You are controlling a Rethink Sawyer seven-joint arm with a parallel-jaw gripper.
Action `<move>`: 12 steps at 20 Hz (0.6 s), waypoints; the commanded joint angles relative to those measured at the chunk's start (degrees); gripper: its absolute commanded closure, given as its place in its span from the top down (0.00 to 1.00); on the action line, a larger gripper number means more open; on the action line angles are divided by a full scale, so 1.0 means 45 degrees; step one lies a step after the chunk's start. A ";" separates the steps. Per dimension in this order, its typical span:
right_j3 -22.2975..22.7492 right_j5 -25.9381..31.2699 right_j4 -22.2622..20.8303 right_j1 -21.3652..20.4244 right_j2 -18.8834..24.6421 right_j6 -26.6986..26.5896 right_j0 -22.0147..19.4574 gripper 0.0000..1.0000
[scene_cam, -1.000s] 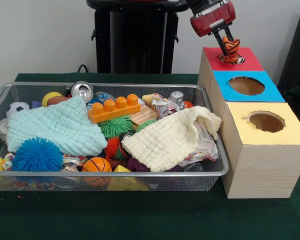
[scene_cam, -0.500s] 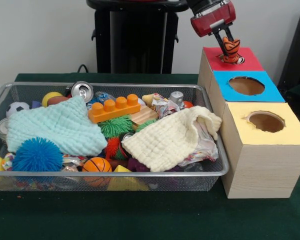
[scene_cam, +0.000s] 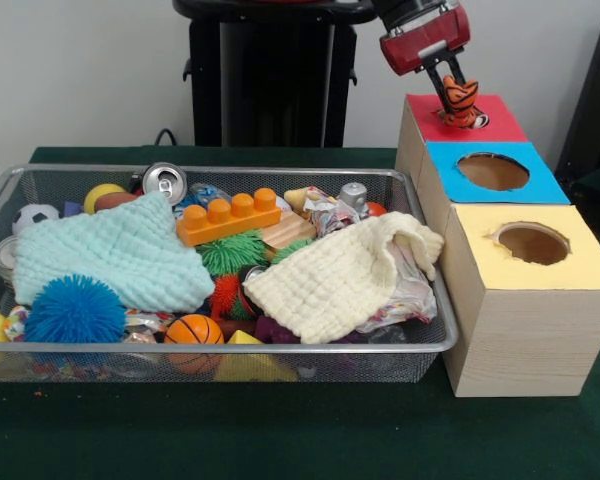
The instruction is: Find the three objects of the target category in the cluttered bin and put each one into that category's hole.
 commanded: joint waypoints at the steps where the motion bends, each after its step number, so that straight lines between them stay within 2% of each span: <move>1: -0.0612 0.0591 0.1100 0.0445 -0.0227 0.3570 0.0048 0.00; 6: -0.0645 0.0701 0.0993 0.0548 -0.0175 0.3564 -0.0048 0.00; 7: -0.0657 0.0678 0.0976 0.0555 -0.0194 0.3546 -0.0030 1.00; 12: -0.0663 0.0710 0.0968 0.0426 -0.0279 0.3403 0.0080 1.00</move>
